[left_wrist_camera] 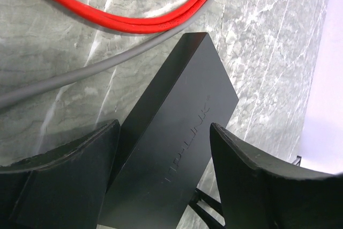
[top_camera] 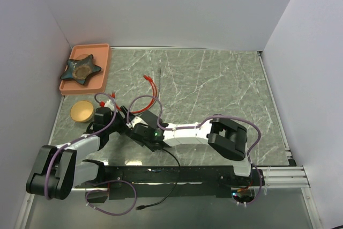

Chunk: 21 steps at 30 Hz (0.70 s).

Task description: Insert the plug into the switch port

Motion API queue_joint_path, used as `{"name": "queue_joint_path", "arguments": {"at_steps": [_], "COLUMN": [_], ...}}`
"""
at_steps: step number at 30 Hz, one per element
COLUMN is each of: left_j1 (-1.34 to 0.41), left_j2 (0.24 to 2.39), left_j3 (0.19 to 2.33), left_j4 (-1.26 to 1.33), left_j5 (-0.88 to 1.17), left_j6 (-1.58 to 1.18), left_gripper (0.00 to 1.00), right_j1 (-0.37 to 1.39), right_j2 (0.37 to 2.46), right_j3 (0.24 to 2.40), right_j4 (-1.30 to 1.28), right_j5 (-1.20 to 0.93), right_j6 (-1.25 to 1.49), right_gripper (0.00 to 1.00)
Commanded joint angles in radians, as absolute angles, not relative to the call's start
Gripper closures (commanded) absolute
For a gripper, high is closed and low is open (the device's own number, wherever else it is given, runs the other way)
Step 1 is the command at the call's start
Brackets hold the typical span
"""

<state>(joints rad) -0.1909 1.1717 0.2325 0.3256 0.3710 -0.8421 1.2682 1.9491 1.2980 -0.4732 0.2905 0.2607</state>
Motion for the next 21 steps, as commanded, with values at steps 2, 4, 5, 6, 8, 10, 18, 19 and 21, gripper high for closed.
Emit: {"name": "queue_joint_path", "arguments": {"at_steps": [2, 4, 5, 6, 8, 10, 18, 19, 21], "left_j1": [-0.201, -0.201, -0.201, -0.202, -0.201, -0.201, -0.201, -0.202, -0.201], "left_j2": [1.206, 1.203, 1.203, 1.2, 1.201, 1.204, 1.2, 1.198, 1.195], "left_j3": [0.203, 0.199, 0.199, 0.198, 0.198, 0.195, 0.175, 0.172, 0.167], "left_j4": [0.241, 0.242, 0.245, 0.244, 0.242, 0.242, 0.252, 0.253, 0.262], "left_j5": [0.454, 0.462, 0.465, 0.468, 0.474, 0.477, 0.508, 0.511, 0.523], "left_j6": [-0.824, -0.825, -0.827, -0.825, -0.824, -0.824, -0.824, -0.827, -0.831], "left_gripper": [0.26, 0.26, 0.27, 0.27, 0.27, 0.28, 0.3, 0.3, 0.3], "right_j1": [1.267, 1.267, 1.267, 1.266, 1.266, 1.262, 1.23, 1.226, 1.223], "right_j2": [1.967, 1.962, 1.962, 1.957, 1.948, 1.942, 1.914, 1.907, 1.904], "right_j3": [1.335, 1.336, 1.335, 1.335, 1.328, 1.322, 1.309, 1.301, 1.304], "right_j4": [-0.394, -0.384, -0.367, -0.359, -0.335, -0.304, -0.21, -0.183, -0.166], "right_j5": [0.336, 0.33, 0.327, 0.324, 0.313, 0.305, 0.265, 0.262, 0.253], "right_j6": [0.236, 0.238, 0.239, 0.239, 0.239, 0.235, 0.247, 0.244, 0.236], "right_gripper": [1.0, 1.0, 1.0, 1.0, 1.0, 1.0, 1.0, 1.0, 1.0]}}
